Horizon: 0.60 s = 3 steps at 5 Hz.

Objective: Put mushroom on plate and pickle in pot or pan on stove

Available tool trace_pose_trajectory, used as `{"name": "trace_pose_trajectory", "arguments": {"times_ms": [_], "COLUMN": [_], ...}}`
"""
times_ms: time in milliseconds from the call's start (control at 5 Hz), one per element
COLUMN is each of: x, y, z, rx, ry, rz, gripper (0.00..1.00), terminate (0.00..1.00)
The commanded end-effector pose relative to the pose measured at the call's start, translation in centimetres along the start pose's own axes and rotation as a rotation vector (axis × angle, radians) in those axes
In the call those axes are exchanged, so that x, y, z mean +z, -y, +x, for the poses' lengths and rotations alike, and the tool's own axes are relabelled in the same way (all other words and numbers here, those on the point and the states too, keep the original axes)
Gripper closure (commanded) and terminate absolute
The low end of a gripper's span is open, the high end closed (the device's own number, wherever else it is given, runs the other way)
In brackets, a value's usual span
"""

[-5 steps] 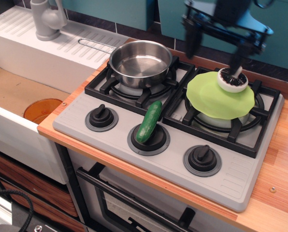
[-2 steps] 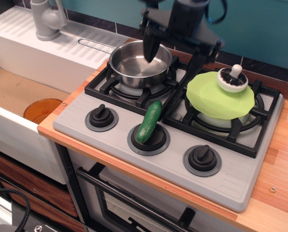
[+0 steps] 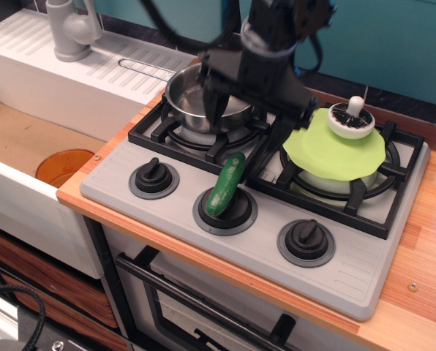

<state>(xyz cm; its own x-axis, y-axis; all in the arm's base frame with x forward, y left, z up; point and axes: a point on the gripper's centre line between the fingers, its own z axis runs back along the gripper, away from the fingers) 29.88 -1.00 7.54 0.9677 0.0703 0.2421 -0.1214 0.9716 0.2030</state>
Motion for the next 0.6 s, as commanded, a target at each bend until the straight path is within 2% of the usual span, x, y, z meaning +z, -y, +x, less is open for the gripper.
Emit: {"name": "trace_pose_trajectory", "arguments": {"times_ms": [0,400], "x": [-0.2,-1.8], "y": [-0.4,-0.3], "z": [-0.2,-1.3], "rx": [0.035,0.052], "ry": [0.088,0.109], "rz": [-0.031,-0.042], "gripper": [0.0,0.0], "terminate": [0.0,0.0]}}
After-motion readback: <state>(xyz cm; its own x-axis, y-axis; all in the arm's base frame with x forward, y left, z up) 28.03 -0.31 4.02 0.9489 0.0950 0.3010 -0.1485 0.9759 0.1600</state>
